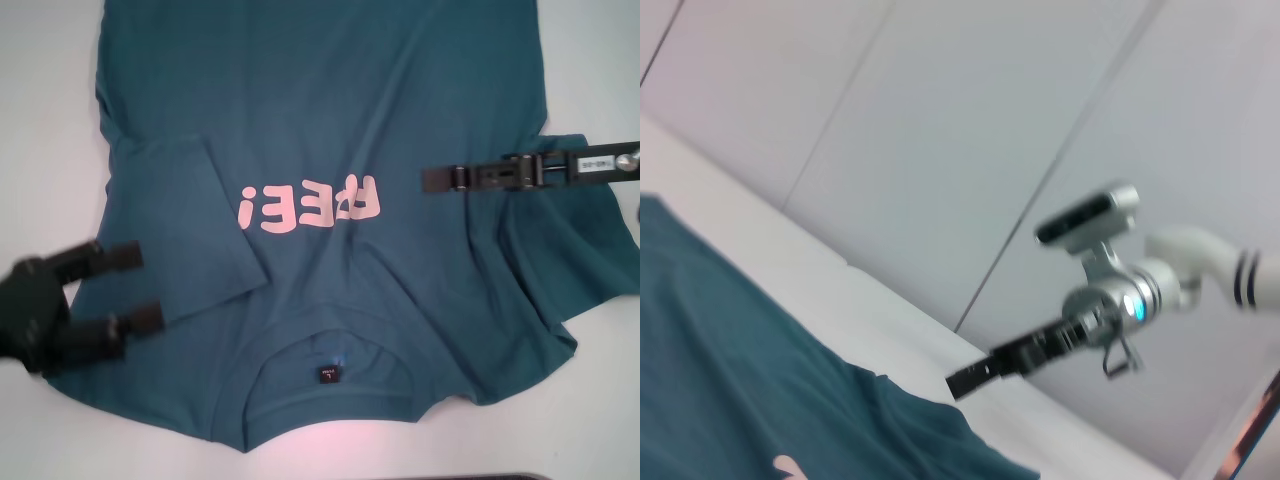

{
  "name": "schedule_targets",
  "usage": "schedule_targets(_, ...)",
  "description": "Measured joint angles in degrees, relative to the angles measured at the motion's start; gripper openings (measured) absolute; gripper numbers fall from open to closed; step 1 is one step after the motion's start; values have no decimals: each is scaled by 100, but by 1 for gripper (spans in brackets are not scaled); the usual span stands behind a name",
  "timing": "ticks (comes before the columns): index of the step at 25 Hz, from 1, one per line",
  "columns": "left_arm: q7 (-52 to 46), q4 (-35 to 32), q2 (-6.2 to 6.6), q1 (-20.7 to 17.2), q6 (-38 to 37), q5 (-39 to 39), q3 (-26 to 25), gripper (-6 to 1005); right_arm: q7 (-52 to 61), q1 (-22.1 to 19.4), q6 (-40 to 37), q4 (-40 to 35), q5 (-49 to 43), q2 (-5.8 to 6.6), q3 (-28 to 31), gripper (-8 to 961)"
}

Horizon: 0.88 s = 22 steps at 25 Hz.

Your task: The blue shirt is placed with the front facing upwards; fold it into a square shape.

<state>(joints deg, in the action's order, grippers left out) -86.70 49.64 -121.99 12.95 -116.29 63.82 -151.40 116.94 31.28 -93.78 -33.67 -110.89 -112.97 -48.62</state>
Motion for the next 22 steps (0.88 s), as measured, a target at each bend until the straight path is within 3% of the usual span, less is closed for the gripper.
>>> schedule_targets(2, 653, -164, -84, -155, 64, -76, 71, 968, -109, -41, -87, -40, -144, 98, -10, 854)
schedule_targets(4, 1013, -344, -109, -220, 103, -136, 70, 964, -88, -72, -245, -131, -531, 186, 11, 854)
schedule_targets(7, 810, -447, -82, -220, 82, -126, -51, 958, 383, -138, -626, -388, -1340, 377, 265, 853)
schedule_targets(12, 391, -477, -78, -83, 97, -119, -111, 949, 1212, -171, -1333, -1028, -2372, 630, 1408, 853)
schedule_targets(16, -302, -480, -42, 120, 35, -135, -43, 946, 1700, -108, -1339, -1518, -3136, 671, 1942, 853)
schedule_targets(22, -707, -482, -39, 237, -33, -145, 31, 946, 1821, -115, -1004, -1483, -3306, 644, 2163, 853)
